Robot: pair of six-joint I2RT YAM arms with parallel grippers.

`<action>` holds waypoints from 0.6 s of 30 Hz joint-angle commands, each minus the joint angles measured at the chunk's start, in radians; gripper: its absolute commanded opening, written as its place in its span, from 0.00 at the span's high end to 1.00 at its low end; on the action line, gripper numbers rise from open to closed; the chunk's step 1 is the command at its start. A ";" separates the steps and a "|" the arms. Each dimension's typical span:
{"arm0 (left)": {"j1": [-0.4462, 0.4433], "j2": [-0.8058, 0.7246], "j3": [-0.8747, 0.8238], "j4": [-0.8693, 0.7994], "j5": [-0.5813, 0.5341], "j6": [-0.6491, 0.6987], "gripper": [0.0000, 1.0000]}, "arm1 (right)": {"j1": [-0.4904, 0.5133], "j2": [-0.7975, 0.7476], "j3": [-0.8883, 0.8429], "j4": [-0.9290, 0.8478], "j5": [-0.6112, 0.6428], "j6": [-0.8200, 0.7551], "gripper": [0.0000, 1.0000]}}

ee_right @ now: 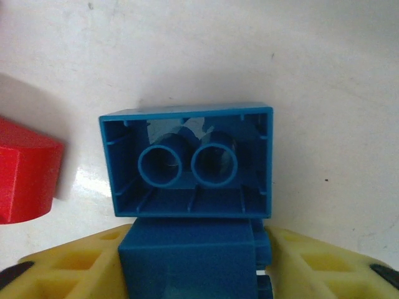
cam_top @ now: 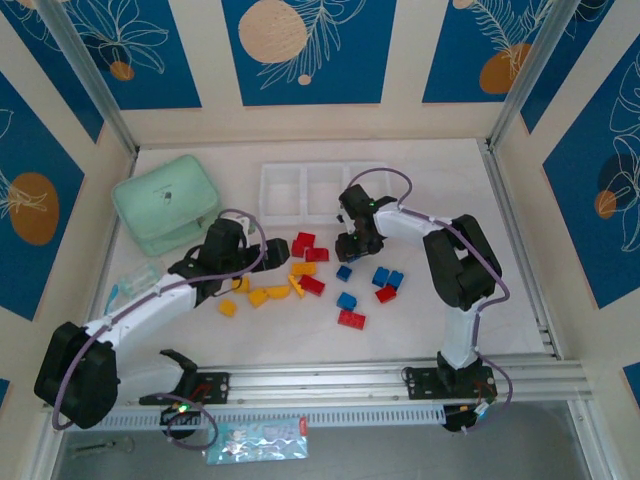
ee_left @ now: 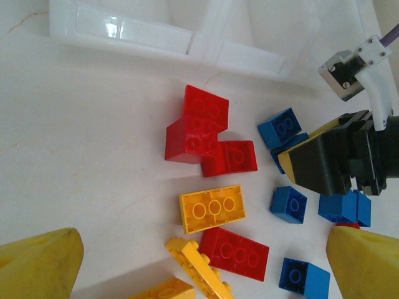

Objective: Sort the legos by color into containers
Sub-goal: Pick up the lego from the center of the table.

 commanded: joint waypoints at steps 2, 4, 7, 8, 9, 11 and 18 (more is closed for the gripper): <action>-0.008 -0.009 0.036 -0.035 -0.016 0.025 0.00 | 0.016 -0.011 0.029 -0.028 0.022 -0.017 0.57; -0.008 -0.014 0.039 -0.040 -0.019 0.032 0.00 | 0.024 -0.029 0.027 -0.036 0.036 -0.021 0.60; -0.008 -0.025 0.049 -0.065 -0.035 0.044 0.00 | 0.043 -0.067 0.033 -0.069 0.061 -0.021 0.63; -0.008 -0.032 0.052 -0.073 -0.041 0.048 0.00 | 0.052 -0.082 0.036 -0.080 0.076 -0.020 0.64; -0.007 -0.038 0.053 -0.080 -0.045 0.050 0.00 | 0.061 -0.095 0.038 -0.091 0.085 -0.019 0.64; -0.006 -0.057 0.059 -0.101 -0.063 0.062 0.00 | 0.082 -0.120 0.052 -0.114 0.105 -0.020 0.66; 0.017 -0.107 0.092 -0.198 -0.125 0.089 0.00 | 0.138 -0.109 0.190 -0.134 0.102 -0.018 0.67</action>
